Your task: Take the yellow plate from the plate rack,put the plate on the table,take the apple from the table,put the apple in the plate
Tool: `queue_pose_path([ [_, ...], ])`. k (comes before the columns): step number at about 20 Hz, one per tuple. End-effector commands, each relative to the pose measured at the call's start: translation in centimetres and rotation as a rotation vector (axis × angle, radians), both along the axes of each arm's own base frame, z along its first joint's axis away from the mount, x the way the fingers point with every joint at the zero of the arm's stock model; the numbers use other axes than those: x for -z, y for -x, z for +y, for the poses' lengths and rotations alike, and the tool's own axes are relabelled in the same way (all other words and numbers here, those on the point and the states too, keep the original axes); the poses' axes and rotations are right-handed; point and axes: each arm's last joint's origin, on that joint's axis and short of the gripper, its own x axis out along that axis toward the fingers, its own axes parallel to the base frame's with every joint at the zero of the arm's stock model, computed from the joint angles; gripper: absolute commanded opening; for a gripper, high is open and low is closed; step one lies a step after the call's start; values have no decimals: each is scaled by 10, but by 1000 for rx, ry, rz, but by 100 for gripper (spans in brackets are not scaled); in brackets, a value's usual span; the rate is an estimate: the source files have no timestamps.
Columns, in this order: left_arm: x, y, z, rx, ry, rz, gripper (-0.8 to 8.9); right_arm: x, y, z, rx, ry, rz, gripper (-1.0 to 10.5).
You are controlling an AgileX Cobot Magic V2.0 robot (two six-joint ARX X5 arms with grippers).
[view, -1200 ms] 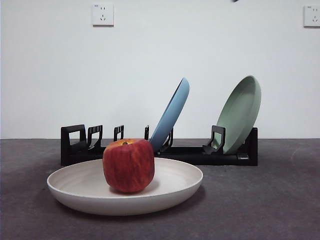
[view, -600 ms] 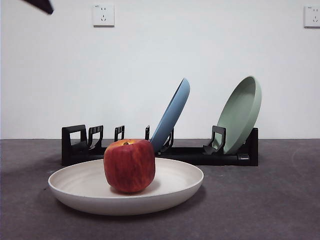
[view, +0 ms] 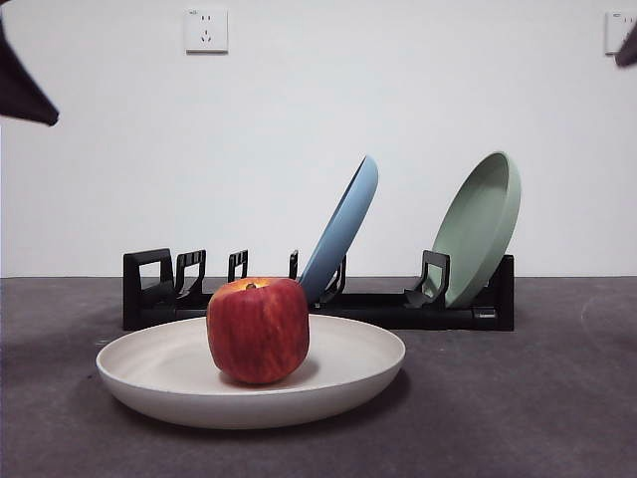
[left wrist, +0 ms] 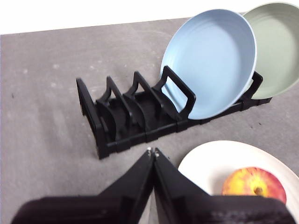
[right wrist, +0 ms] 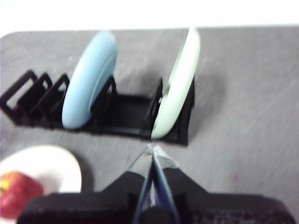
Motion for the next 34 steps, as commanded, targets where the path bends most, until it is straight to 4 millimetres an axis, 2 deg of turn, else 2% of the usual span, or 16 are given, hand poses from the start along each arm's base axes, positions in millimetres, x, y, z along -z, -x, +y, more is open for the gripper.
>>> queue_pose_path([
  [1,4,2,0,-6,22,-11,-9,9,-1,1,10,-12,19,-1],
  [15,8,5,-1,-5,29,45,-1,13,-6,2,17,-23,57,1],
  [20,-12,41,11,-45,-85,-157,-1,13,-6,2,17,-24,57,1],
  [22,-13,56,17,-54,-136,-261,-1,13,-6,2,17,-24,56,1],
  [24,-3,65,23,-97,-149,-308,-1,13,-6,2,17,-24,56,1],
  [26,16,69,29,-155,-156,-316,-1,13,-6,2,17,-24,55,1],
  [30,59,68,34,-204,-168,-272,-1,13,-6,2,17,-24,56,1],
  [34,87,67,34,-212,-138,-253,-1,13,-6,2,17,-24,56,1],
])
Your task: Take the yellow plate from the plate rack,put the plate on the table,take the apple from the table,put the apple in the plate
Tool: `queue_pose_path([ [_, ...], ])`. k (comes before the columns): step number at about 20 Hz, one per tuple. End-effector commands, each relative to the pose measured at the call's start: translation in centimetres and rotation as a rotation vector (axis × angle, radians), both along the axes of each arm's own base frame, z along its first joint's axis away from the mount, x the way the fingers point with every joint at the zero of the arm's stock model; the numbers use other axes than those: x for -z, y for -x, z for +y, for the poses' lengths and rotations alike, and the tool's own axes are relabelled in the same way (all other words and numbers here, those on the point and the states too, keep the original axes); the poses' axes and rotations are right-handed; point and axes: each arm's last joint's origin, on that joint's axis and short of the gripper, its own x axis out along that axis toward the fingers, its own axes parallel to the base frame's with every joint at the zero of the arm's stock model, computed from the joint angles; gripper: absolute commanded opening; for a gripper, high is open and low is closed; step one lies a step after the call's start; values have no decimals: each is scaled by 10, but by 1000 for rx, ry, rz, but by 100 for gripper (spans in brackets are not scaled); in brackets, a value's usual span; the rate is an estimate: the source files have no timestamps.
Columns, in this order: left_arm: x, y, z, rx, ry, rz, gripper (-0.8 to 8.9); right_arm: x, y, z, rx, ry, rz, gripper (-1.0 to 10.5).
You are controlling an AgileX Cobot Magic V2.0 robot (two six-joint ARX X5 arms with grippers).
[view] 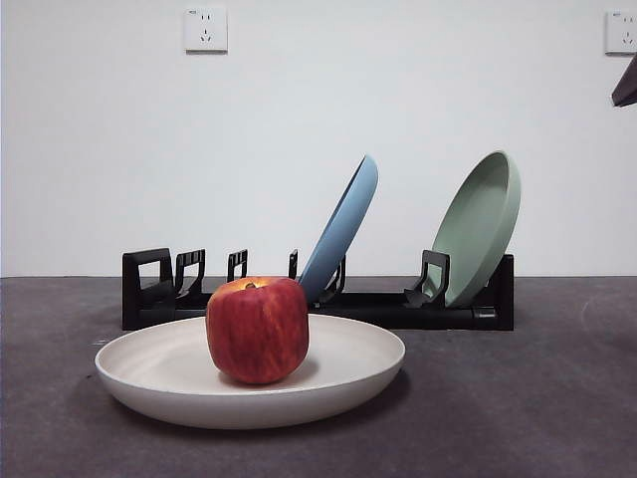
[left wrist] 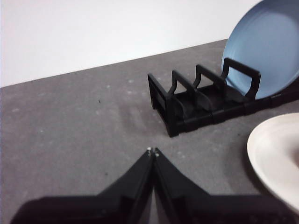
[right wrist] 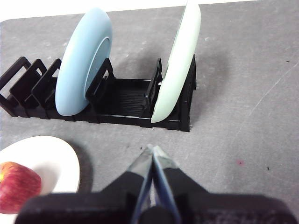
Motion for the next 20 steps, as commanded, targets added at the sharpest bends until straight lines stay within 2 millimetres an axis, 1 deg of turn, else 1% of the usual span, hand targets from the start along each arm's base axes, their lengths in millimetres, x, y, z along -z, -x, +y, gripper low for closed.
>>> queue_pose_path([
  [1,11,0,0,-12,31,-5,-1,2,0,0,6,-8,3,1],
  [3,18,0,1,-16,45,7,-1,2,0,0,6,-8,3,1],
  [6,21,0,1,-19,44,34,-1,2,0,0,7,-8,3,1],
  [9,20,0,0,-15,67,32,-1,2,0,0,6,-8,3,1],
  [20,20,0,0,-15,67,30,-1,2,0,0,6,-8,3,1],
])
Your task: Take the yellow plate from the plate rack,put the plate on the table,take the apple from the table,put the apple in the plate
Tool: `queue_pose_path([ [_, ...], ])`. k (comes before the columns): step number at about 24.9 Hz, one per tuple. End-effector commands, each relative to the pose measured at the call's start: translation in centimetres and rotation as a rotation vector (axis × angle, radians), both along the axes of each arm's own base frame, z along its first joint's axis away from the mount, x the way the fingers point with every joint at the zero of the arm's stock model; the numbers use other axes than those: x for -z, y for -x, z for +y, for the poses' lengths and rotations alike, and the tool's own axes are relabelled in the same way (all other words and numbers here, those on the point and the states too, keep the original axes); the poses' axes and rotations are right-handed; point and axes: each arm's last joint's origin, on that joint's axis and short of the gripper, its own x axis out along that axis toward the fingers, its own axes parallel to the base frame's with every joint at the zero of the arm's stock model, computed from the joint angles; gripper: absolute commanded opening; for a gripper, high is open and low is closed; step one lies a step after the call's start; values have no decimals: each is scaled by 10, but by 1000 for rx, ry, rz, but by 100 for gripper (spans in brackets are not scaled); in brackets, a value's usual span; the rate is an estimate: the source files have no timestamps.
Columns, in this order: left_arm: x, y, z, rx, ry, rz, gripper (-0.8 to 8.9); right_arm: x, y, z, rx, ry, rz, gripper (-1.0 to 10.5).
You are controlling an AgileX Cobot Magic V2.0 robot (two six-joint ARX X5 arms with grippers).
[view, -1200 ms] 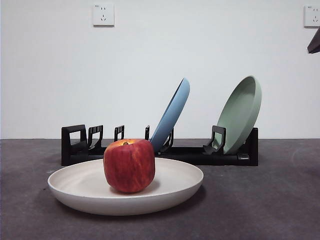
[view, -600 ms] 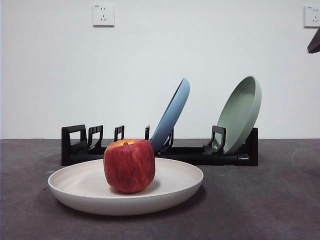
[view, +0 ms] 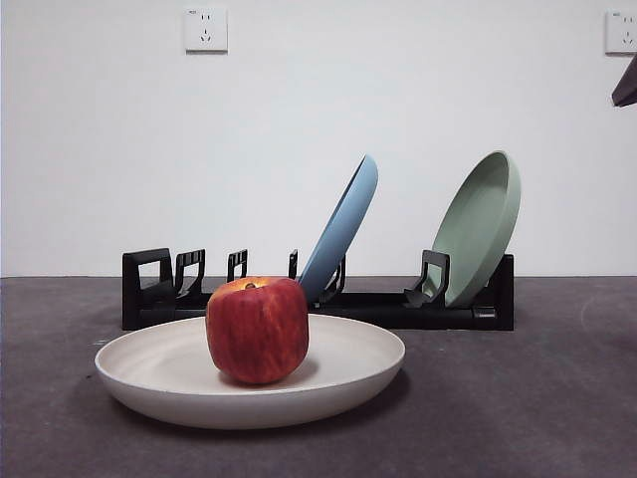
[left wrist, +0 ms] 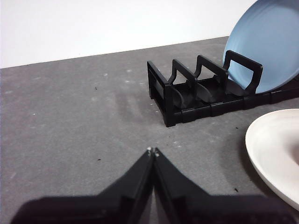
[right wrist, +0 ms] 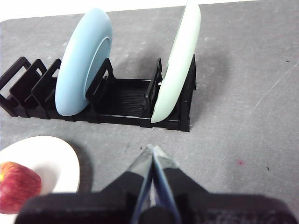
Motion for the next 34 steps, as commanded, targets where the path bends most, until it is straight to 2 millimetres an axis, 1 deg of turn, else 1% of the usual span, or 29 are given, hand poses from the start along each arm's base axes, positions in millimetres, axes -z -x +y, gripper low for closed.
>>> queue_pose_path([
  [1,4,-1,0,-2,9,9,-1,2,0,0,6,-7,3,1],
  [5,4,-1,0,-2,9,9,-1,2,0,0,4,-6,6,1],
  [7,4,-1,0,-2,9,9,-1,0,8,-3,14,28,-17,1],
  [9,4,-1,0,-2,9,9,-1,-6,21,-8,10,109,-89,1],
  [11,4,-1,0,-2,9,9,-1,-15,35,-13,1,144,-183,1],
  [13,4,-1,0,-2,9,9,-1,-23,52,-20,30,129,-279,1],
  [16,4,-1,0,-2,9,9,-1,-22,68,-30,85,110,-357,1],
  [18,4,-1,0,-2,9,9,-1,-9,70,-34,126,110,-380,1],
  [21,4,-1,0,-2,9,9,-1,11,67,-37,157,118,-362,1],
  [29,4,-1,0,-2,9,9,-1,65,55,-37,171,106,-421,1],
  [32,4,-1,0,-2,9,9,-1,80,55,-37,178,84,-428,1],
  [34,4,-1,0,-2,9,9,-1,86,55,-37,179,77,-432,1],
])
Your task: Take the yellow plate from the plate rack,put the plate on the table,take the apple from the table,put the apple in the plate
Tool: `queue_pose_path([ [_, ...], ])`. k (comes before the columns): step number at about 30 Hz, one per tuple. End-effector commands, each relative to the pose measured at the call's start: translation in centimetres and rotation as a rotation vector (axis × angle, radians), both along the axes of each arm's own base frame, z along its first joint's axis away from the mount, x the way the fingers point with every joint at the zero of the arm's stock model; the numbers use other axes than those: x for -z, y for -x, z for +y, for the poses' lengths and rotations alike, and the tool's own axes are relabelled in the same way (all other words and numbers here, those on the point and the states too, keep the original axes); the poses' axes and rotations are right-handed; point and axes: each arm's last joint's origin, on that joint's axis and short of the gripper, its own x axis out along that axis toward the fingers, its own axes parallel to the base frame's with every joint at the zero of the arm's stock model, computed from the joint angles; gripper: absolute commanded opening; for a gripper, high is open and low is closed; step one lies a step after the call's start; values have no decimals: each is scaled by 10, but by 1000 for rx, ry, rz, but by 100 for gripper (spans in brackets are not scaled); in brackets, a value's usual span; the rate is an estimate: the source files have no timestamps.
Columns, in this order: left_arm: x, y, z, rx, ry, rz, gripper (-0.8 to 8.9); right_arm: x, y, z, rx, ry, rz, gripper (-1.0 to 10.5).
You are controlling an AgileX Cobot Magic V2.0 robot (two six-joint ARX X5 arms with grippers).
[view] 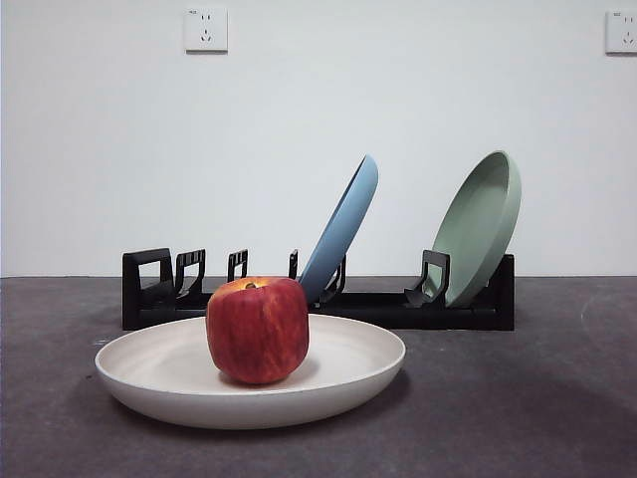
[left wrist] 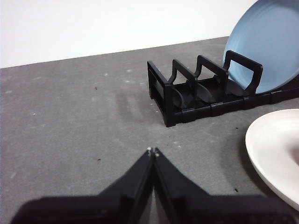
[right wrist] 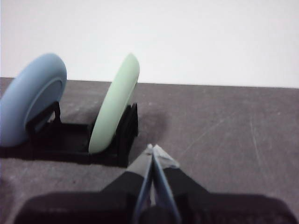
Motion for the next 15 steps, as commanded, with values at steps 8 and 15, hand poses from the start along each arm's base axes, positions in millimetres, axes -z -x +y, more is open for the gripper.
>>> queue_pose_path([
  [8,4,-1,0,-2,9,10,-1,23,-3,0,5,-36,24,1],
  [15,4,-1,0,-2,9,10,-1,37,-4,0,7,-41,90,1],
])
